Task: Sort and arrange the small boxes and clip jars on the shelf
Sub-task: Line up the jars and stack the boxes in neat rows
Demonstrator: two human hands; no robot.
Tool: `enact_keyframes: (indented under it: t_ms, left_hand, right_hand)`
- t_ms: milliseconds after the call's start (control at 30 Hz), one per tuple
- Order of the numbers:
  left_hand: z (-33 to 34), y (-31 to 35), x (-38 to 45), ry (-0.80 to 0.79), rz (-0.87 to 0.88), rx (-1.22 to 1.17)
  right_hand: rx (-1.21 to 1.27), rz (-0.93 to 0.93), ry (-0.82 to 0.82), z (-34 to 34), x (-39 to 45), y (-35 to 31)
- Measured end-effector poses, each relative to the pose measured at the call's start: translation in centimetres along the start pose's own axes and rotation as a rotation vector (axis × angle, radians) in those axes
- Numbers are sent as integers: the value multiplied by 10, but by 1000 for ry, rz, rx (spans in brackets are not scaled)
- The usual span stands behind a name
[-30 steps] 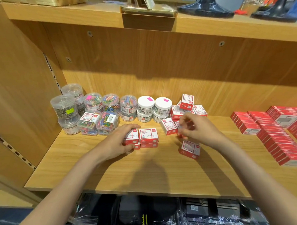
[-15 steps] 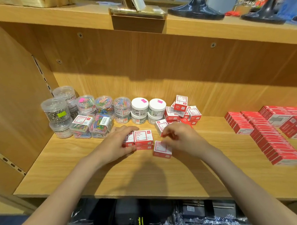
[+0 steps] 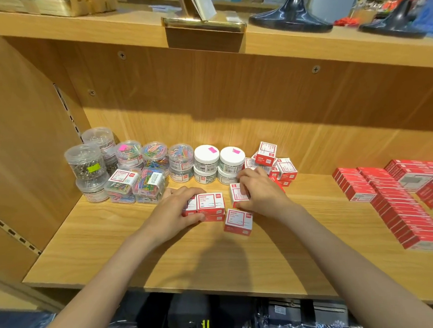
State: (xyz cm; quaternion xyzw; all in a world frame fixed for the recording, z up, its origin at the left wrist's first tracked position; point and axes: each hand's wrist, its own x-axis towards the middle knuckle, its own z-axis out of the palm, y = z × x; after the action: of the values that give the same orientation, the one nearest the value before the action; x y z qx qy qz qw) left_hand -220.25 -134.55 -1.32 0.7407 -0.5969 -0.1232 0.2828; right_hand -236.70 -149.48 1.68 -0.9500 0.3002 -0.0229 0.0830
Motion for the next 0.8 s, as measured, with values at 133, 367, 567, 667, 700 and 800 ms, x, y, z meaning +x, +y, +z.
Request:
enact_keyframes:
  t_ms: [133,367,567,667,700,800]
  left_hand:
    - [0,1,-1,8,2,10]
    - [0,2,-1,14,7,16]
    - [0,1,-1,-3,-9,2]
    - [-1,1,-1,-8,-11,-12]
    - [0,2,-1,-9,-8,-6]
    - [-1,2,-1,-6,-17,11]
  right_hand:
    - [-68,-6,-64,0,0,5]
    - [200,-19,64,-13,4,18]
    - [80,-151,-138,-2,-4,27]
    - [148,-148,47,1,-10,31]
    - [198,-139,97,-4,-13,33]
    - [417,-80,126,-18,-26,30]
